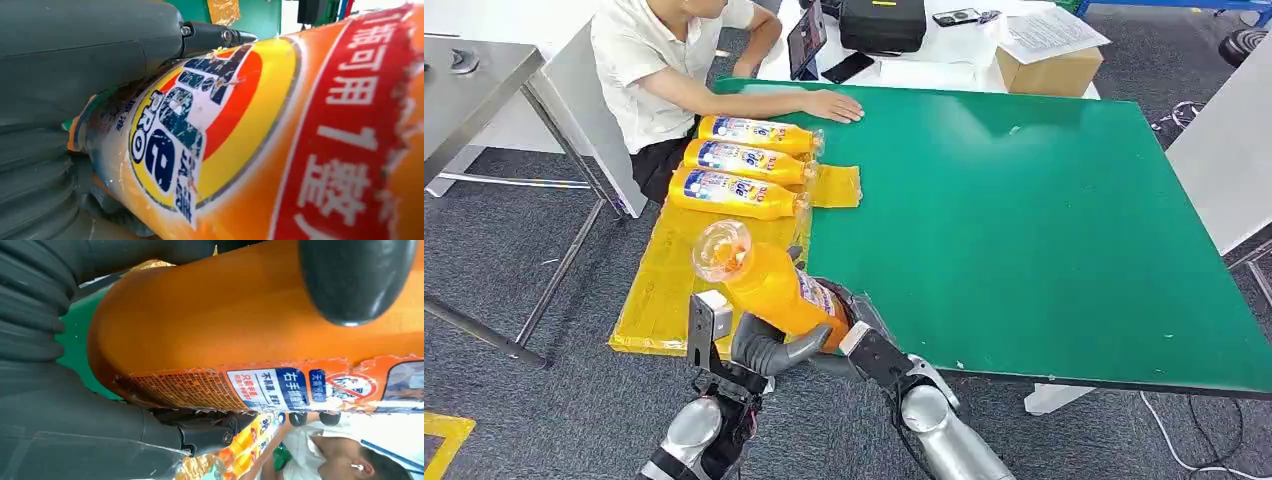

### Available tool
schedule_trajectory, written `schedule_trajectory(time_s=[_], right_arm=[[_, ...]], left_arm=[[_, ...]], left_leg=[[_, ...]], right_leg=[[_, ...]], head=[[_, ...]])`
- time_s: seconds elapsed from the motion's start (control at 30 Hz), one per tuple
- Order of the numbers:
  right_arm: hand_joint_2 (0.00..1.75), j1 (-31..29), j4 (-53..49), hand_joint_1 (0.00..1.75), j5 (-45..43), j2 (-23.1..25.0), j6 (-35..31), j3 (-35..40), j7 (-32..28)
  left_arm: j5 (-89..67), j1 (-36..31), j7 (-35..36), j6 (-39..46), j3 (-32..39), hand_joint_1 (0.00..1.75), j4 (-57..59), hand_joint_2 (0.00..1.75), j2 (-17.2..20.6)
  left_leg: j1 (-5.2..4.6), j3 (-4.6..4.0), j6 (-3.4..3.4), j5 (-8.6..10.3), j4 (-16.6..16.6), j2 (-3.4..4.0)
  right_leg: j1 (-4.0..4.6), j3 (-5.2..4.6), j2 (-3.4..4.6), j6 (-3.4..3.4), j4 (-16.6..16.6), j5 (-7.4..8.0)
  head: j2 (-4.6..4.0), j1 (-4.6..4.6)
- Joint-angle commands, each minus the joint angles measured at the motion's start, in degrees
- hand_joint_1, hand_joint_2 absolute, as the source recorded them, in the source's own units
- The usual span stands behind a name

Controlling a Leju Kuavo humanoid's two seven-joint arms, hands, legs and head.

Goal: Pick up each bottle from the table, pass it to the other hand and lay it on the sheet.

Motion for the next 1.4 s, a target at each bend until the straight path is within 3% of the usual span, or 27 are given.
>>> schedule_trajectory(time_s=[0.03,0.2,0.23,0.27,1.17,1.2,1.23,1.33,1.4], right_arm=[[1.75,-0.1,6.3,1.75,0.2,0.7,0.0,4.9,0.0],[1.75,-0.3,8.0,1.75,-0.4,1.4,-0.3,5.8,-0.3],[1.75,-0.3,8.1,1.75,-0.4,1.4,-0.3,5.9,-0.4],[1.75,-0.5,8.3,1.75,-0.5,1.5,-0.3,6.1,-0.5],[1.75,1.1,11.0,1.75,-2.5,3.1,0.7,8.4,-1.2],[1.75,1.1,11.1,1.06,-2.7,3.2,0.5,8.5,-1.2],[1.75,1.3,11.2,0.00,-2.8,3.4,-0.4,8.2,-1.2],[1.75,2.1,10.3,0.00,-0.8,3.5,-4.2,8.4,-1.4],[1.75,3.0,8.9,0.00,1.8,3.5,-8.6,9.3,-2.1]], left_arm=[[2.3,-2.8,-0.6,2.1,0.1,0.00,0.9,1.75,-1.3],[5.9,-3.1,1.0,0.2,0.0,0.00,1.9,1.75,-0.9],[6.2,-3.1,0.9,0.0,-0.1,0.35,1.8,1.75,-0.9],[6.6,-3.1,0.7,-0.7,-0.5,1.75,1.5,1.75,-0.8],[8.9,-2.8,-1.0,1.8,1.2,1.75,-0.7,1.75,-1.5],[8.9,-2.8,-1.1,1.9,1.2,1.75,-0.8,1.75,-1.4],[8.8,-2.7,-1.1,2.0,1.3,1.75,-0.9,1.75,-1.4],[8.0,-2.4,-2.0,4.7,2.2,1.75,-1.2,1.75,-1.3],[3.9,-4.0,-1.4,10.7,2.4,1.75,1.2,1.75,-0.2]], left_leg=[[0.05,0.11,-0.06,-0.04,0.0,-0.06],[0.06,0.16,-0.08,-0.04,0.0,-0.11],[0.08,0.28,-0.11,-0.08,-0.1,-0.09],[0.07,0.25,-0.11,-0.08,0.0,-0.08],[0.10,0.22,-0.11,-0.09,0.0,-0.15],[0.08,0.16,-0.09,-0.06,0.0,-0.15],[0.07,0.12,-0.07,-0.04,0.0,-0.13],[0.10,0.25,-0.12,-0.10,0.0,-0.16],[0.06,0.11,-0.07,-0.04,0.0,-0.13]], right_leg=[[0.04,0.14,-0.02,-0.06,0.0,-0.04],[0.06,0.20,-0.07,-0.10,-0.1,-0.06],[0.08,0.31,-0.03,-0.13,-0.1,-0.09],[0.07,0.28,-0.02,-0.12,-0.1,-0.09],[0.10,0.25,-0.11,-0.12,0.0,-0.12],[0.08,0.19,-0.12,-0.10,0.0,-0.10],[0.07,0.14,-0.11,-0.08,0.0,-0.07],[0.09,0.29,-0.11,-0.13,0.0,-0.14],[0.05,0.12,-0.10,-0.08,0.0,-0.08]], head=[[0.00,0.00],[0.00,0.02],[0.00,0.00],[0.00,0.02],[0.00,0.00],[0.00,0.00],[0.00,0.00],[0.00,0.00],[0.00,0.00]])
